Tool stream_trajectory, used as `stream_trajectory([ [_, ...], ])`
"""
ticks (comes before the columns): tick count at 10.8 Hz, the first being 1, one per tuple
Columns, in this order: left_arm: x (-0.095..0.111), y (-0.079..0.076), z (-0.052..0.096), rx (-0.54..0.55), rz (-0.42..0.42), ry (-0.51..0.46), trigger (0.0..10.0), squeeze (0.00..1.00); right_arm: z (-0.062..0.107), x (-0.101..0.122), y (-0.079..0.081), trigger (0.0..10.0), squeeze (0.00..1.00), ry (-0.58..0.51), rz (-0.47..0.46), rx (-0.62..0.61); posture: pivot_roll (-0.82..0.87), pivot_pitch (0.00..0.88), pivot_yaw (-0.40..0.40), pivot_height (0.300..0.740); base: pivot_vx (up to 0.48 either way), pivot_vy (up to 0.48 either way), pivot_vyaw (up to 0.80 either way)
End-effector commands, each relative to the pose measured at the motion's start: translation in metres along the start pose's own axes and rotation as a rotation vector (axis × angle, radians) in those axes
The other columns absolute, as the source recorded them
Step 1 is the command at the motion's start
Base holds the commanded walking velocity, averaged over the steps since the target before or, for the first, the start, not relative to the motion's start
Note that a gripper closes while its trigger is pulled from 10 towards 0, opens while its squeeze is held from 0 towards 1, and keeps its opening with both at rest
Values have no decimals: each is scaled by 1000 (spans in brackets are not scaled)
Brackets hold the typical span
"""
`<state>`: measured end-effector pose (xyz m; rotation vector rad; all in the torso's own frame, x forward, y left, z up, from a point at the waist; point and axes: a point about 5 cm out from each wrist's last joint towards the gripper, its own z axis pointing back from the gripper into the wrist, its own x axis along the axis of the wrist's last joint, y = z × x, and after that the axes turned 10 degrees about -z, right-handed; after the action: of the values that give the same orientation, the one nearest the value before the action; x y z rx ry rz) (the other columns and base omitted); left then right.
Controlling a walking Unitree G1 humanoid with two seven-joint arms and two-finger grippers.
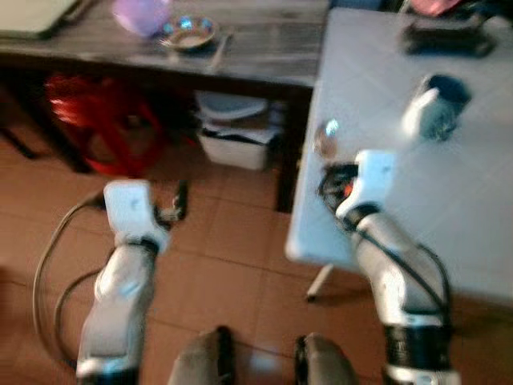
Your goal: Setting the table
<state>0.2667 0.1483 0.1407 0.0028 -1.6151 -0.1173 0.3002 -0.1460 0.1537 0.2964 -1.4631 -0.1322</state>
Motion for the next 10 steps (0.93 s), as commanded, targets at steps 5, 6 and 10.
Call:
stream_trajectory([
  [5, -5, 9, -1, 7, -35, -4, 10000, 0, -7, 17, -11, 0, 0, -124, 21, -86, -12, 122, 31, 740, 0, 474, 0],
  [6, -4, 7, -2, 0, -34, -9, 10000, 0, -7, 18, -12, 0, 0, -129, 26, -91, -12, 124, 30, 740, 296, 379, 0],
  [10, -3, 1, -1, -28, -40, -27, 10000, 0, -8, 17, -17, 10000, 0, -138, 38, -105, -19, 131, 23, 740, 436, 75, 0],
])
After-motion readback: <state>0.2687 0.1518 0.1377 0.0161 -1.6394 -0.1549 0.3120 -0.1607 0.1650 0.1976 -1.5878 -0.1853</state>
